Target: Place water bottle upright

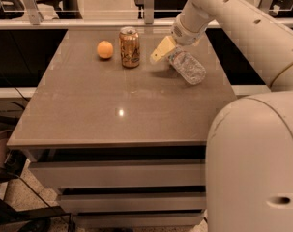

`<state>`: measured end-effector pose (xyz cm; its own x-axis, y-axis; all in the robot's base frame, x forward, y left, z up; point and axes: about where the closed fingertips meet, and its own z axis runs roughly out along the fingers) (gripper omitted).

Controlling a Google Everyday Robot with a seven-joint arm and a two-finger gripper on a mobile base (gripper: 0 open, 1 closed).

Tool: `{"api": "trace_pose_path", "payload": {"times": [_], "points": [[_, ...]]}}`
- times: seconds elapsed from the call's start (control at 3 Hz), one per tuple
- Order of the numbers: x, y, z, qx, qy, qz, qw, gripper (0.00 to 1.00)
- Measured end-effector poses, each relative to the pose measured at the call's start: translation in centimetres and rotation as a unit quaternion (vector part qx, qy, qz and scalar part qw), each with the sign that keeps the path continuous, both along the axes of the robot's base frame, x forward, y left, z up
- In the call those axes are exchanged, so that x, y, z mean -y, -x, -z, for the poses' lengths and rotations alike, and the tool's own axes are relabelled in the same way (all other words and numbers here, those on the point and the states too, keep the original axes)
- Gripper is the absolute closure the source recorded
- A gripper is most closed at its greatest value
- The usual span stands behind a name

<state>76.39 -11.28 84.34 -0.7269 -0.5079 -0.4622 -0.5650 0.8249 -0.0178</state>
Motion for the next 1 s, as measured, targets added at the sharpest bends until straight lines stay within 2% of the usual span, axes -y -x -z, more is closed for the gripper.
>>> {"api": "trace_pose_path", "payload": {"times": [0.33,0.67,1.0], "points": [[1.2,-1.1,0.9,-0.007,0.023,0.015,0.9996,0.00],[1.8,-1.5,1.5,-0.014,0.035,0.018,0.9991,0.17],[2.2,-1.6,1.7,-0.019,0.044,0.018,0.9987,0.40]]}}
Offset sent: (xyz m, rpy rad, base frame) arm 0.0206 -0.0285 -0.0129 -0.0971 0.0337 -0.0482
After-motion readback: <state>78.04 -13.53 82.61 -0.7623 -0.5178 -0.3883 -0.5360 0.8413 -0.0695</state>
